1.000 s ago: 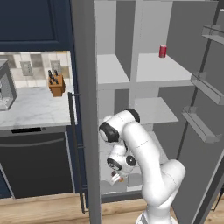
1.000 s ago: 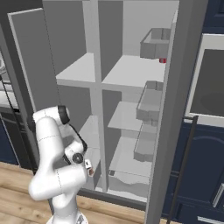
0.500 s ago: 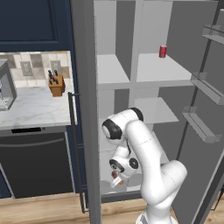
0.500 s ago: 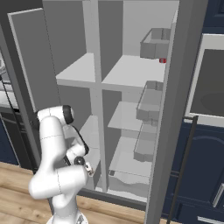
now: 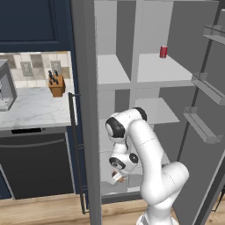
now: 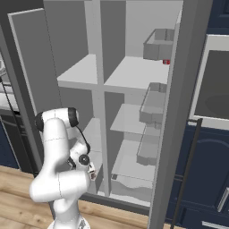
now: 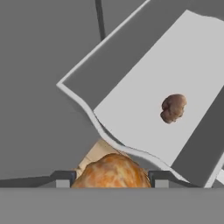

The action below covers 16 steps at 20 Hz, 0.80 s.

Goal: Take the mushroom and tangerine from the fridge shelf and place them in the freezer drawer to begin freezing them.

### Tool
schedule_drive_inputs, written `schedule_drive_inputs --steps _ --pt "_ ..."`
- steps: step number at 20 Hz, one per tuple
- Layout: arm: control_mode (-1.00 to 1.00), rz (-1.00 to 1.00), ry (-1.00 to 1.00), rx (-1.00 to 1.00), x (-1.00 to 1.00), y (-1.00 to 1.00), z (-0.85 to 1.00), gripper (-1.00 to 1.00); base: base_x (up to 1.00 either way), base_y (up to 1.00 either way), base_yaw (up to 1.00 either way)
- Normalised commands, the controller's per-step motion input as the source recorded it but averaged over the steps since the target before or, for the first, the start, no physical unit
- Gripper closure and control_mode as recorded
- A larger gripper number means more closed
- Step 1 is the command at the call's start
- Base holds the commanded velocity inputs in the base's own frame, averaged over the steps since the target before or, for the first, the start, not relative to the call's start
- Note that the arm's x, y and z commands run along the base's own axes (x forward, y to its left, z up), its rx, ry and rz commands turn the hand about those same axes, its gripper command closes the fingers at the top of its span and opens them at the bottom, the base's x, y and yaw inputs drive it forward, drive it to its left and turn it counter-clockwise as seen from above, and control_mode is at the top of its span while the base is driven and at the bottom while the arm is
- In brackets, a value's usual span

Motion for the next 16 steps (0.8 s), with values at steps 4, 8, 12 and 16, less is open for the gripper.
schedule_drive_inputs --steps 4,8,12,16 --pt "-1.00 0.00 0.14 0.00 0.58 0.03 -0.21 1.00 0.00 0.00 0.00" --pt "-1.00 0.00 0.18 0.00 0.52 0.10 0.00 1.00 0.00 0.00 0.00" --pt "-1.00 0.00 0.14 0.00 0.49 0.13 -0.16 1.00 0.00 0.00 0.00" --pt "-1.00 0.00 0.12 0.00 0.53 0.05 -0.46 1.00 0.00 0.00 0.00"
